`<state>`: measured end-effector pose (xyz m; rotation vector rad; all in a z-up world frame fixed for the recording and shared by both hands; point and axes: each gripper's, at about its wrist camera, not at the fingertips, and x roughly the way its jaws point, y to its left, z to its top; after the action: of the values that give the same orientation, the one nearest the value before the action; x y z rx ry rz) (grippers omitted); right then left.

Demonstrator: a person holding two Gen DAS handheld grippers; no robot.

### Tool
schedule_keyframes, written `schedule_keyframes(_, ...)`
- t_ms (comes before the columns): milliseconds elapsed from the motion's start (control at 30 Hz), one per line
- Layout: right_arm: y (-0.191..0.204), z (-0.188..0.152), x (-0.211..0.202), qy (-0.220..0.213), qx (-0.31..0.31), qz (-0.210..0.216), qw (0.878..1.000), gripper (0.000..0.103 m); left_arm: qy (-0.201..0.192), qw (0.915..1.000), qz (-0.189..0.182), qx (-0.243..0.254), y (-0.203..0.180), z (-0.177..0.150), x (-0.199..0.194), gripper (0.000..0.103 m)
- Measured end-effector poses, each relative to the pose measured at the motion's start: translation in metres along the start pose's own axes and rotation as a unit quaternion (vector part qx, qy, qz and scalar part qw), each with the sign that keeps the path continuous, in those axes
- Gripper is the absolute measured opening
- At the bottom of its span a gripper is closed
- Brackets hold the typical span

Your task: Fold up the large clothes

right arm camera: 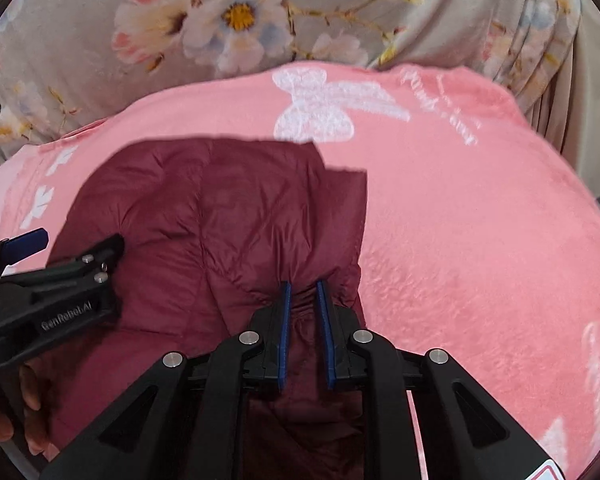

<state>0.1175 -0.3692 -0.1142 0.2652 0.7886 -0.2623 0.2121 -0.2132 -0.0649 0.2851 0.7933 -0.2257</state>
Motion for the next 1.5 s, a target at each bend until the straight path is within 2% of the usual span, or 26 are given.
schedule_keyframes(300,-0.008,-0.017,0.018,-0.02,0.018,0.022,0.999,0.014,-0.013,0.9997,-0.009,-0.017,-0.004,-0.007,0.017,0.098)
schedule_keyframes(567,-0.01,-0.019,0.02,-0.027,0.021,0.025,0.999,0.014,-0.026,0.9996,0.0,-0.012,-0.009,-0.011,0.021,0.098)
schedule_keyframes(933,-0.025,-0.019,0.022,-0.027,0.057,0.059,0.996,0.016,-0.033,0.9994,0.005,-0.012,-0.01,-0.011,0.022,0.098)
schedule_keyframes(1033,-0.04,-0.019,0.015,-0.037,0.097,0.091,0.99,0.017,-0.034,0.9991,-0.013,-0.022,-0.005,-0.011,0.018,0.098)
schedule_keyframes(1067,-0.046,-0.018,0.009,-0.044,0.113,0.099,0.988,0.021,-0.03,0.9985,-0.032,-0.031,0.002,-0.011,0.015,0.098)
schedule_keyframes(1100,-0.052,-0.018,0.001,-0.055,0.127,0.103,0.985,0.023,-0.026,0.9974,-0.047,-0.047,0.011,-0.011,0.01,0.098)
schedule_keyframes(1167,-0.064,-0.012,-0.011,-0.067,0.147,0.097,0.982,0.041,-0.02,0.9933,-0.068,-0.092,0.035,-0.012,0.002,0.098)
schedule_keyframes(1233,-0.072,-0.004,-0.007,-0.041,0.159,0.106,0.981,0.053,-0.006,0.9887,-0.076,-0.129,0.054,-0.013,0.0,0.098)
schedule_keyframes(1333,-0.075,0.006,0.01,0.009,0.169,0.13,0.977,0.057,0.047,0.9765,-0.114,-0.177,0.079,-0.013,0.016,0.098)
schedule_keyframes(1433,-0.071,0.011,0.032,0.057,0.176,0.166,0.969,0.059,0.079,0.9647,-0.143,-0.207,0.088,-0.015,0.033,0.098)
schedule_keyframes(1500,-0.067,0.01,0.041,0.065,0.18,0.169,0.967,0.062,0.091,0.9606,-0.154,-0.213,0.087,-0.017,0.041,0.098)
